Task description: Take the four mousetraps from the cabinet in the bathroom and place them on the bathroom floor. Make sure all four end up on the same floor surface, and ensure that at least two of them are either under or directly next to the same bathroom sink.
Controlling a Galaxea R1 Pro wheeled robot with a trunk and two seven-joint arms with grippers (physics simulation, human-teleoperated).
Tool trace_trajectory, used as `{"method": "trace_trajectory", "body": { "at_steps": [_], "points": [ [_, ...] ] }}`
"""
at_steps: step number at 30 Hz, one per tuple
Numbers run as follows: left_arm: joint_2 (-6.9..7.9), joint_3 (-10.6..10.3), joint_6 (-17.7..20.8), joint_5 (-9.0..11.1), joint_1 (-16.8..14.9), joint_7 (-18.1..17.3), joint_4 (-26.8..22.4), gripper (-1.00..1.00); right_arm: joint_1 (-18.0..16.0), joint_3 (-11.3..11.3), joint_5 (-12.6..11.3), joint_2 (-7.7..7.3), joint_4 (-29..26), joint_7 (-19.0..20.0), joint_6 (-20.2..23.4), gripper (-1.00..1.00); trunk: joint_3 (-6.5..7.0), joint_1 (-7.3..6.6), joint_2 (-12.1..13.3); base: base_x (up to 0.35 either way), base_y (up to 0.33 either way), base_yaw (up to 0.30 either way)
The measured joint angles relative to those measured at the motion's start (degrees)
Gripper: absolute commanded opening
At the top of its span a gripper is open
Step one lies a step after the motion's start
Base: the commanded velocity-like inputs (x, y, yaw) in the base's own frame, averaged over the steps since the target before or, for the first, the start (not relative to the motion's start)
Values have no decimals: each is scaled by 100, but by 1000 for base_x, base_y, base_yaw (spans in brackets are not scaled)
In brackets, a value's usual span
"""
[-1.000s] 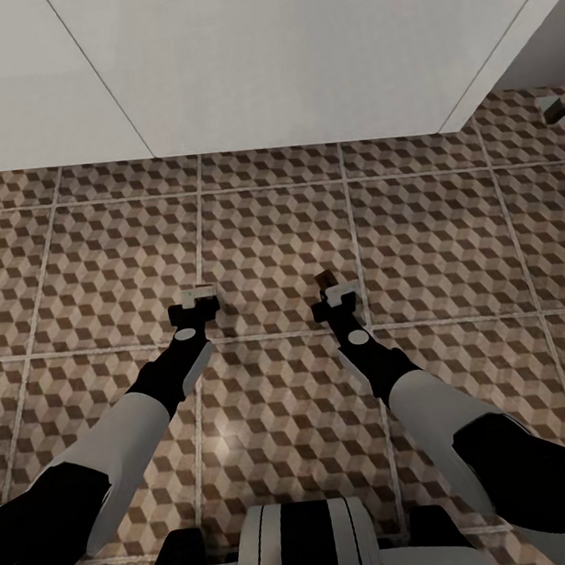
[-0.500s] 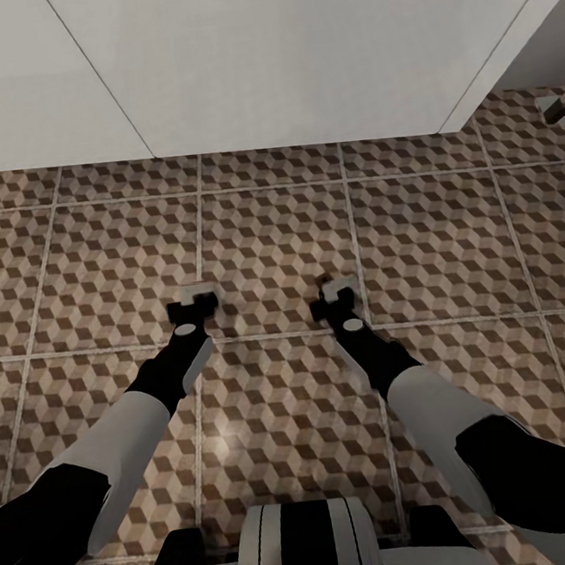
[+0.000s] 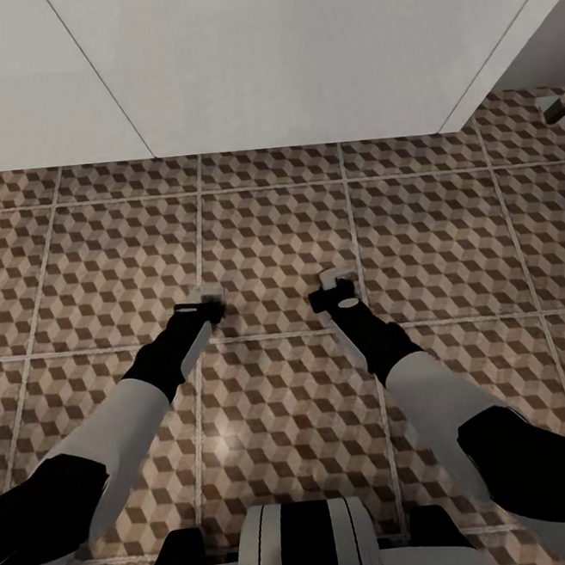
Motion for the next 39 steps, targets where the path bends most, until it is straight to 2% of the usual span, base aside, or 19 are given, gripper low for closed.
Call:
{"method": "trace_trajectory", "body": {
  "at_steps": [3,9,17,21,24,26,30,34,39],
  "points": [
    [3,31,301,-3,-210,6,29,-100,-220,0,-3,0,65,-1,158,-100,0,0,0,0,0,0],
    [4,93,451,-3,-612,29,109,-100,-571,-1,-6,0,193,-9,391,-100,0,0,0,0,0,0],
    [1,119,440,-2,-755,41,321,-100,-799,-11,-17,24,351,-16,479,-100,0,0,0,0,0,0],
    [-5,124,118,-2,-764,32,469,-100,-815,-11,-25,39,371,-18,462,-100,0,0,0,0,0,0],
    [-25,129,-561,6,-766,6,623,-100,-818,-13,-25,36,377,-19,444,-100,0,0,0,0,0,0],
    [-51,123,-768,6,-767,-3,706,-100,-819,-9,-25,37,373,-19,442,-100,0,0,0,0,0,0],
    [-110,103,-1000,-8,-767,-16,719,-100,-819,-5,-25,27,364,-14,434,-100,0,0,0,0,0,0],
    [-88,78,-1238,-16,-768,-18,353,-100,-819,0,-26,5,342,-8,431,-100,0,0,0,0,0,0],
    [-29,62,-1290,-17,-751,-14,-43,-100,-819,4,-29,-12,325,7,430,-100,0,0,0,0,0,0]
  ]
}}
